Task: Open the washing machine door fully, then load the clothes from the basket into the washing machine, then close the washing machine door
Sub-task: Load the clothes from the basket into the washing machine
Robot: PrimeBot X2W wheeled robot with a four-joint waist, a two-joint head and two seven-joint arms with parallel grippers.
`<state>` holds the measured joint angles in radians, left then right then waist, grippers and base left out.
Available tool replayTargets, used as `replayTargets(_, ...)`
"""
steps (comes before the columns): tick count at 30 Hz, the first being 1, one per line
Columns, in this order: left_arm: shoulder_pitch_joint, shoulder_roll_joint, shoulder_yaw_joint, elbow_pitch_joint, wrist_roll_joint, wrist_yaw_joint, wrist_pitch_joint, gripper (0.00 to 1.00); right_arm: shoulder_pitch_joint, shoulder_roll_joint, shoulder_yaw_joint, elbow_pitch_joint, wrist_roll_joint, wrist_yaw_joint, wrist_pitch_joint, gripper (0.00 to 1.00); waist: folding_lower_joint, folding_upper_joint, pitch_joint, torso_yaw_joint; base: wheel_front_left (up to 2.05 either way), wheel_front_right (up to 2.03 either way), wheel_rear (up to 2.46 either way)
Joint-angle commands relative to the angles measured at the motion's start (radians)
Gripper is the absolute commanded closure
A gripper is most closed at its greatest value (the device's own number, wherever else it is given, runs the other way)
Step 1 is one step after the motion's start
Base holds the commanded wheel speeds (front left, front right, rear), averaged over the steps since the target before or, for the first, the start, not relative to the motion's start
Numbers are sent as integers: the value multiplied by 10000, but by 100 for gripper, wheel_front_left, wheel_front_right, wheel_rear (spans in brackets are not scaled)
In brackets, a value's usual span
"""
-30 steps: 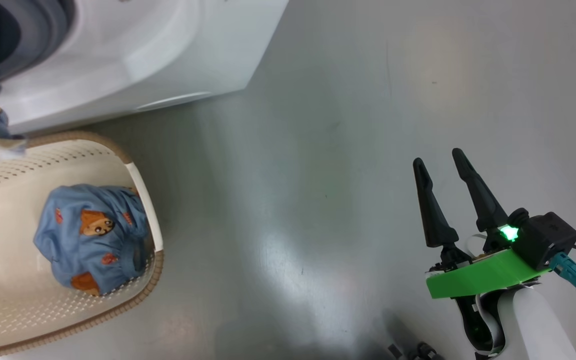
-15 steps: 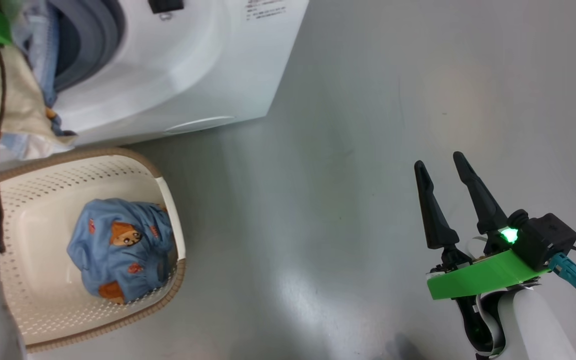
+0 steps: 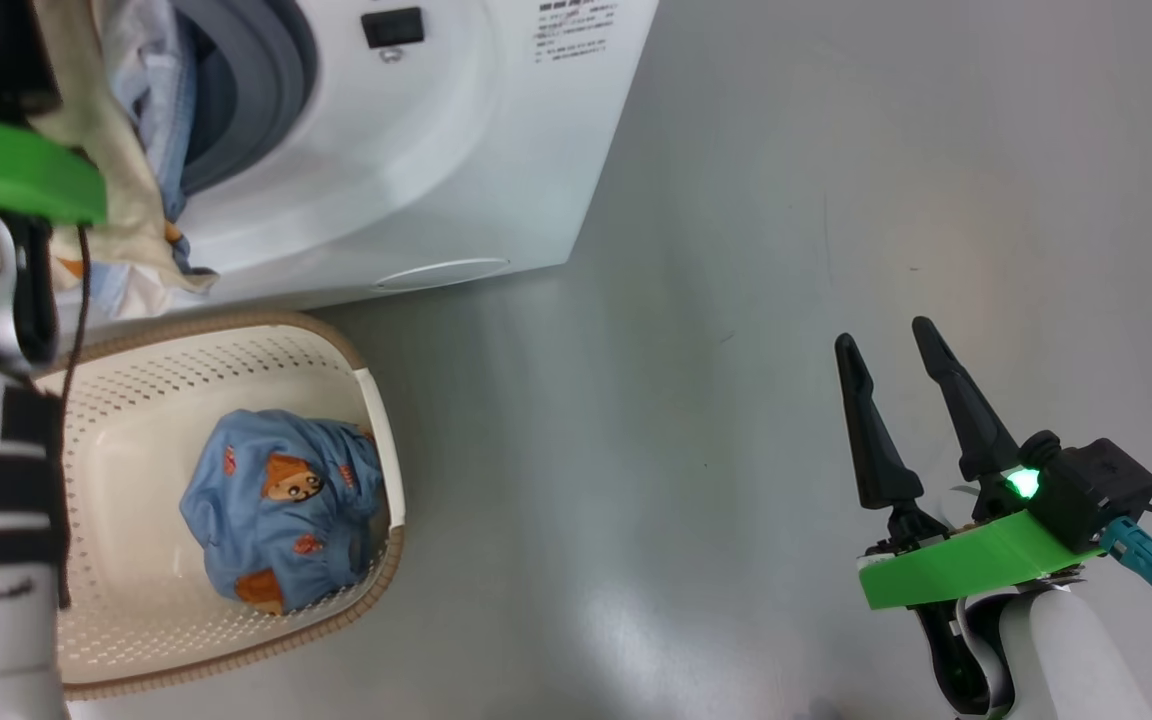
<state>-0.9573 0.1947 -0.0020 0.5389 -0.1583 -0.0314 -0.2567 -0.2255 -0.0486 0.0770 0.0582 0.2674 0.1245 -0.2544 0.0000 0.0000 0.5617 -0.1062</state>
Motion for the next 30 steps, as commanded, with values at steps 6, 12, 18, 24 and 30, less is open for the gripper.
replayTargets(6,1554,313,241,-1465,-224,-119,-51,0,279,-16,166,-240,120,62,-74,0,0,0,-226,137,0,0,0)
replayTargets(12,3239,198,576,-2822,-575,62,-51,0,257,-16,130,-279,153,62,-74,0,0,0,-352,215,0,0,0)
replayTargets(18,4864,119,696,-3941,-628,278,-28,0,270,-16,176,-298,15,62,-74,0,0,0,-414,272,0,0,0)
replayTargets(24,6132,-119,746,-4636,-665,547,-7,0,169,-16,256,-308,-109,62,-74,0,0,0,-421,307,0,0,0)
replayTargets(30,6899,-300,929,-5203,-771,788,-19,0,129,-16,309,-289,-114,62,-74,0,0,0,-475,320,0,0,0)
